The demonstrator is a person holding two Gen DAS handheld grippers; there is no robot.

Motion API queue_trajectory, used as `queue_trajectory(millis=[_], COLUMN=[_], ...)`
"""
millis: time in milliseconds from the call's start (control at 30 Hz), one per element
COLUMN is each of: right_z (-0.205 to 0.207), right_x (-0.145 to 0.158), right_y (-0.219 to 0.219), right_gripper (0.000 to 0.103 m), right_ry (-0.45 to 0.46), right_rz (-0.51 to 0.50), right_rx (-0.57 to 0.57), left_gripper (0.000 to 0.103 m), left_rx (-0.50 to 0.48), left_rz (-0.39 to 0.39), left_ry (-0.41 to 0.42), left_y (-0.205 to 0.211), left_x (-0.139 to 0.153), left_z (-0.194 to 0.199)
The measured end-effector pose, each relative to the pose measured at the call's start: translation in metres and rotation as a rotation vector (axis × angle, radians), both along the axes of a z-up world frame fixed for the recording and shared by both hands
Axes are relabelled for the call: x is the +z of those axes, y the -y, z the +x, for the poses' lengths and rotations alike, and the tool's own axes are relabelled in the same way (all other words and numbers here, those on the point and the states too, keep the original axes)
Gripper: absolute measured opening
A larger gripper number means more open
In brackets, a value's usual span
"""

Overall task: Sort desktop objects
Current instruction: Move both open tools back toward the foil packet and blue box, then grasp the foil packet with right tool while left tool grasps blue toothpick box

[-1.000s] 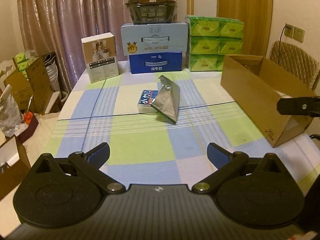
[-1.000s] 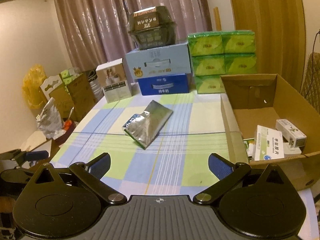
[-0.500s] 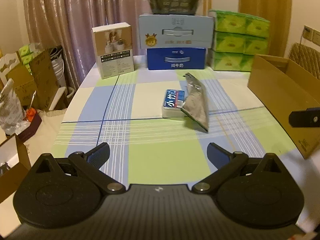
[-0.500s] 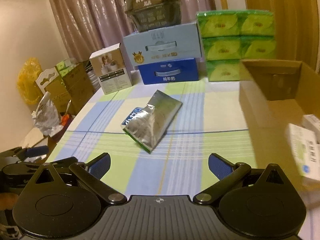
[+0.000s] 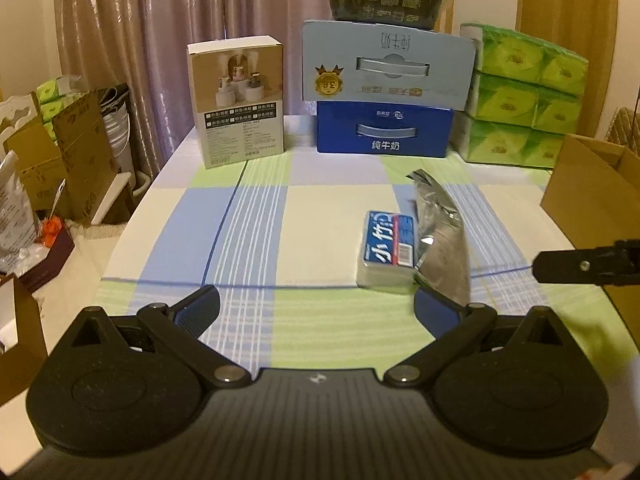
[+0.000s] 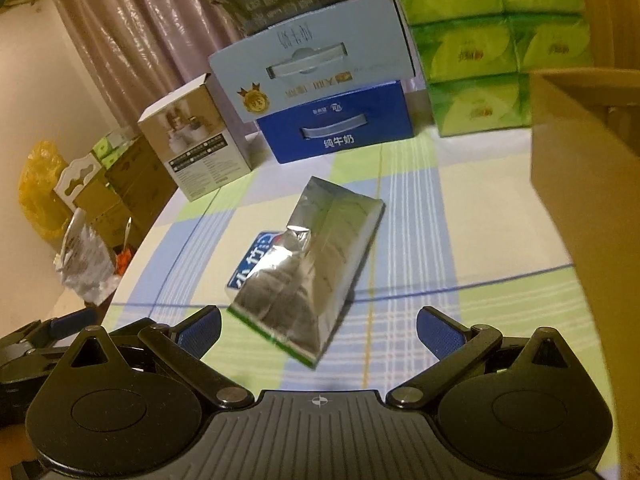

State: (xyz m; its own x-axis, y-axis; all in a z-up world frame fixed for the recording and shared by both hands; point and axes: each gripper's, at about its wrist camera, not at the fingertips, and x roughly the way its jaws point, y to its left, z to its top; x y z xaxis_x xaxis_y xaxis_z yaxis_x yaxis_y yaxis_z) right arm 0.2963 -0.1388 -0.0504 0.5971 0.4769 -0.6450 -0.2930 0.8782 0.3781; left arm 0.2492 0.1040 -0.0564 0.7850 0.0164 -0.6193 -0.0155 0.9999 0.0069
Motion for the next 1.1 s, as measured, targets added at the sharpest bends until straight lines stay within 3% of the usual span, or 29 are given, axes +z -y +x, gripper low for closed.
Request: queue_trajectory(millis=[200,433,733,1100], right_z=[0.029,0.052,0.072,0.075], right_x=[-0.016,-0.028,-0.047,-0.051], right_y=[-0.007,-0.015,-0.023,-0.027], right_gripper=[0.101,0.101,0.101,0.099], right_ry=[-0.028,-0.060,-0.131,-0.147], right_rz=[0.037,0.099,0.134,0.133], right_rx=[-0.005,-0.031,-0.064,-0.065], left_gripper=[0.101,0.101,0.101,0.101], left_rx=[-0.023,-0.029,0.001,-0.006], left_rz=[0.031,0.000,-0.080,-0.082], left_ry=[-0.003,-0.011,-0.039,-0.041], left_y=[-0.003,-0.007,-0.018,-0.020], left_x=[-0.012,-0.018,-0.026,-0.028], left_z=[0.026,0.047,0.052,0.058])
